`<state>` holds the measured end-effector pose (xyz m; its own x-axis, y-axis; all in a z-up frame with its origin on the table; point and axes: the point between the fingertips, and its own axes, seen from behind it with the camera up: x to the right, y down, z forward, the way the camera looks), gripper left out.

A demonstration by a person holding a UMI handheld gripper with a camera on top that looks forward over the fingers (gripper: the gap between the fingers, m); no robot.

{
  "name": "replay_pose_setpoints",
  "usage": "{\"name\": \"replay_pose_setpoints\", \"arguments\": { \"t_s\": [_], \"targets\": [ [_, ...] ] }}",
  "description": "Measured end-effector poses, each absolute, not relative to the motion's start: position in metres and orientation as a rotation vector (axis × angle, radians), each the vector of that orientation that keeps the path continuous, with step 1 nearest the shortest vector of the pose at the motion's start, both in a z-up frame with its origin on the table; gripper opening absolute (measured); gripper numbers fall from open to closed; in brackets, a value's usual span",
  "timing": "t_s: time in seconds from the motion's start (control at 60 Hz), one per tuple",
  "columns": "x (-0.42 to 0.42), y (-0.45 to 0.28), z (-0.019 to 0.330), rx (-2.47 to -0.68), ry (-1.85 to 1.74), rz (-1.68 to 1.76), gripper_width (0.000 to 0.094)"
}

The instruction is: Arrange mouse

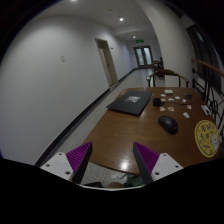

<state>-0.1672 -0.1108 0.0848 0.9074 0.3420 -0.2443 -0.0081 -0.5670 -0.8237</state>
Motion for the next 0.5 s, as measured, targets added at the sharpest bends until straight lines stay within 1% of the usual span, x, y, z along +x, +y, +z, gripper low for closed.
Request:
{"name": "replay_pose_setpoints", "arguments": {
  "t_s": [0.1, 0.183, 0.35, 0.367, 0.5],
  "targets": [
    [-0.153, -0.104, 0.082, -2.135, -0.244, 0.434, 0.0837],
    [-0.123, -0.083, 0.07, -2.147, -0.229, 0.387, 0.0834],
    [-0.045, -0.043, 0.033, -2.191, -0.168, 0.255, 0.0832],
    [-0.045, -0.047, 0.033, -2.196, -0.167, 0.245, 0.0832],
    [-0.004, -0.006, 0.008, -2.205, -0.181, 0.147, 0.0833]
  ]
}}
